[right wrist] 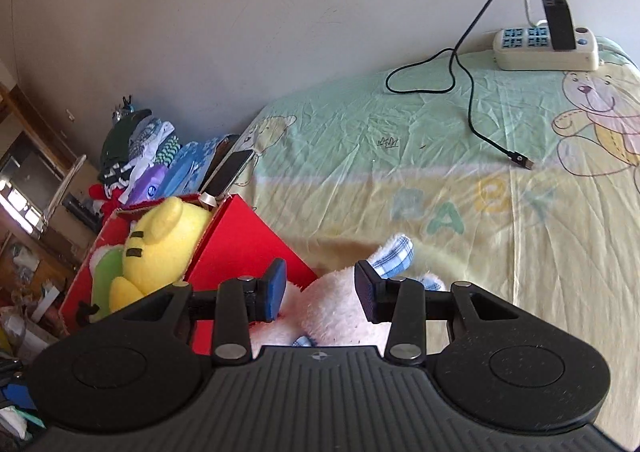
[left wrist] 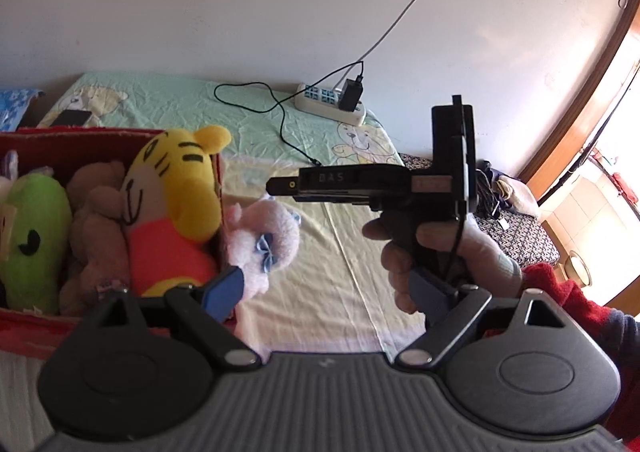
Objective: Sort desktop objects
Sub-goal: 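Move the right tool out of the box to the white plaid-eared bunny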
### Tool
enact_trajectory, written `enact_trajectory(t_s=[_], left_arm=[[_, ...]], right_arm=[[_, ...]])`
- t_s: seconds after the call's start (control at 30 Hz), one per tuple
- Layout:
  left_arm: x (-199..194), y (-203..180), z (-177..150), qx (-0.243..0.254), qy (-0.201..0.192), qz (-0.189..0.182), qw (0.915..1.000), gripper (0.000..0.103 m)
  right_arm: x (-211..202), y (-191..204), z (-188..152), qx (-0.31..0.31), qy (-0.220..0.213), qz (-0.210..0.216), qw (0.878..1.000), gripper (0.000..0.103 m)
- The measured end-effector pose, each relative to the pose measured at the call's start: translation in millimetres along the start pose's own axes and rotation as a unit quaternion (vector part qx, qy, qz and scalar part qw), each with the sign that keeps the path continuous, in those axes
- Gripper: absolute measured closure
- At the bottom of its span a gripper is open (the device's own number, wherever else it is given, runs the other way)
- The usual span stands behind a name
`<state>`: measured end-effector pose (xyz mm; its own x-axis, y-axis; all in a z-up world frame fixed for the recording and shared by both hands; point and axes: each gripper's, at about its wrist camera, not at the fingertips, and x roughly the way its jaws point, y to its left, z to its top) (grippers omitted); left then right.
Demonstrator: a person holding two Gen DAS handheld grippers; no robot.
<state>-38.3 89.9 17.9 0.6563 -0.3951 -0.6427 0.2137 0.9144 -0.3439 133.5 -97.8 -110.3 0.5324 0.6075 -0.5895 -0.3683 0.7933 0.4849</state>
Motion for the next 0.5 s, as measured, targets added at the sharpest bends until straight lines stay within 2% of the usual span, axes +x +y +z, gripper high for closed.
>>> enact_trajectory(t_s=[0.17, 0.27, 0.5], left_arm=[[1.7, -10.6, -2.3, -0.002, -0.001, 0.021, 0.9998, 0.012], [5.6, -17.2, -0.6, 0.001, -0.001, 0.031, 0.9995, 0.012], [23.3, -31.4, 10.7, 0.021, 0.006, 0.024, 0.9995, 0.012]], right_arm=[[24.5, -0.8, 4.9, -0.028, 0.023, 0.005, 0.999, 0.061], [35.0, -10.9, 1.0, -0.017, 0.054, 0.008, 0.998, 0.062], [-3.5, -31.8, -18.1, -0.020, 0.058, 0.037, 0.997, 0.061]])
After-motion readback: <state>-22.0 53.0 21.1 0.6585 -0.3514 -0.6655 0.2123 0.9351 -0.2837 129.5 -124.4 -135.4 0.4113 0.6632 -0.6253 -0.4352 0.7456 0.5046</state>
